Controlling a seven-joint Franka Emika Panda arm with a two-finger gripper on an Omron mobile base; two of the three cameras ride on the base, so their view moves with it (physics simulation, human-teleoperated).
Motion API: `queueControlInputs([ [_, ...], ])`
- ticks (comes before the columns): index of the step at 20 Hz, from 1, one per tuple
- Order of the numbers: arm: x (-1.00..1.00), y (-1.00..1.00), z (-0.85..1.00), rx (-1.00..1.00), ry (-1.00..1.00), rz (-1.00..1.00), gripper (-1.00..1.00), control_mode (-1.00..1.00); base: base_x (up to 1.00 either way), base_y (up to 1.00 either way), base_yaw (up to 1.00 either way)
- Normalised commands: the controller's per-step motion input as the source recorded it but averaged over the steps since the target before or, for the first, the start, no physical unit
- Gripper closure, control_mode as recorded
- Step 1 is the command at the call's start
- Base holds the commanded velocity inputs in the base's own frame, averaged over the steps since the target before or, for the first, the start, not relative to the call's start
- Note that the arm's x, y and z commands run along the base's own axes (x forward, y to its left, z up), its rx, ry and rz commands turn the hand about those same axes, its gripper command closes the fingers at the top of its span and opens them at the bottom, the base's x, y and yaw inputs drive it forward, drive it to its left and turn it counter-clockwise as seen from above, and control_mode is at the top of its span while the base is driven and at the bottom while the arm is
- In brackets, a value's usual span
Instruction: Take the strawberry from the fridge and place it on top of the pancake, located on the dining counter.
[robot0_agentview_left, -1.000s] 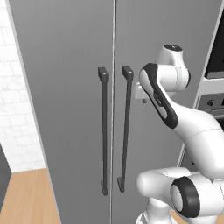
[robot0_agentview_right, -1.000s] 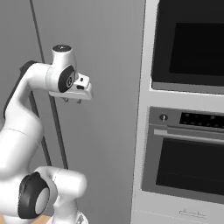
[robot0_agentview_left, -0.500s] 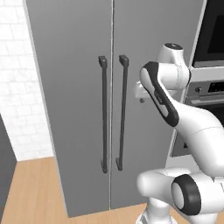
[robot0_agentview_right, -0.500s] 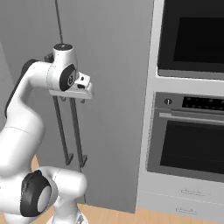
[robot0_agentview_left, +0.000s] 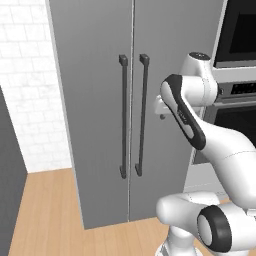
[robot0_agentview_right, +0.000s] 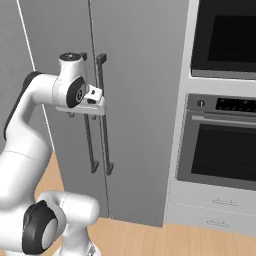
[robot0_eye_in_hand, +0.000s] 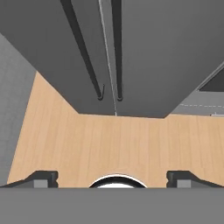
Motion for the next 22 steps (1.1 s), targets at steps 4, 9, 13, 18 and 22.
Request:
queueControlInputs([
  [4, 0.00, 0.00, 0.00, 0.00, 0.00, 0.00, -1.00, 1.00, -0.01, 0.24, 0.00],
  [9, 0.00, 0.00, 0.00, 0.00, 0.00, 0.00, -1.00, 1.00, 0.00, 0.00, 0.00],
  [13, 0.00, 0.00, 0.00, 0.00, 0.00, 0.00, -1.00, 1.00, 0.00, 0.01, 0.00],
  [18, 0.00, 0.00, 0.00, 0.00, 0.00, 0.00, -1.00, 1.00, 0.00, 0.05, 0.00],
  [22, 0.00, 0.00, 0.00, 0.00, 0.00, 0.00, -1.00, 1.00, 0.00, 0.12, 0.00],
])
